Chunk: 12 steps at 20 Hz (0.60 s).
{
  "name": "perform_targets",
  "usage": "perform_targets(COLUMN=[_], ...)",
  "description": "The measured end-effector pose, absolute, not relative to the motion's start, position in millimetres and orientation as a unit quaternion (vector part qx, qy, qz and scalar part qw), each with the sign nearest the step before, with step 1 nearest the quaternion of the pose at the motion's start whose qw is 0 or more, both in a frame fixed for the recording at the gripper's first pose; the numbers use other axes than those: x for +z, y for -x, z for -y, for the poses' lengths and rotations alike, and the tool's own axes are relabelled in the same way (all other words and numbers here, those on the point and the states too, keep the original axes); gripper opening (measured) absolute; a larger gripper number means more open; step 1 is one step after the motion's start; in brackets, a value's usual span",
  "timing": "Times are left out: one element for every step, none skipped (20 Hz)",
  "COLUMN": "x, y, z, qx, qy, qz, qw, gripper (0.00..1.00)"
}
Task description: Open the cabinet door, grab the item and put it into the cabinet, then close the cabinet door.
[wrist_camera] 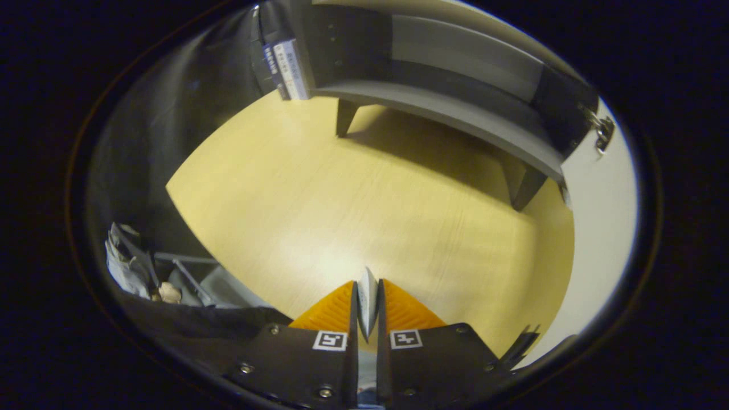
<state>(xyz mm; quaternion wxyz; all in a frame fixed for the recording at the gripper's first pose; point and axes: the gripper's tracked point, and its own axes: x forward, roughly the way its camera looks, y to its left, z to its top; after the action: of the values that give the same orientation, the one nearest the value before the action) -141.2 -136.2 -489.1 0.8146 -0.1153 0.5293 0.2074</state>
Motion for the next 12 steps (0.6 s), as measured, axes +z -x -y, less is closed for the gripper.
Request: perform_targets(x=[-489,-488,-488,-487,-486,-485,-484,-481,-476,-471,-464,-457], y=[141,141,142,144,145,147,148,149,149,149,147,145], z=[134,135,135,136,135,134,134,130,129,130,130,130], qx=[0.202,0.2,0.197,0.194,0.192,0.187,0.183,0.177,0.169,0.161,0.154,0.146], qy=[0.109,0.109,0.113,0.118,0.122,0.121,0.115,0.107,0.1,0.094,0.089,0.084], qz=[-0.53,-0.529,-0.527,-0.526,-0.524,-0.525,-0.525,-0.524,-0.524,-0.525,-0.524,-0.523], qw=[0.816,0.817,0.819,0.82,0.821,0.821,0.823,0.826,0.829,0.831,0.833,0.836], gripper=[0.13,0.13,0.13,0.13,0.13,0.13,0.13,0.13,0.13,0.13,0.14,0.14])
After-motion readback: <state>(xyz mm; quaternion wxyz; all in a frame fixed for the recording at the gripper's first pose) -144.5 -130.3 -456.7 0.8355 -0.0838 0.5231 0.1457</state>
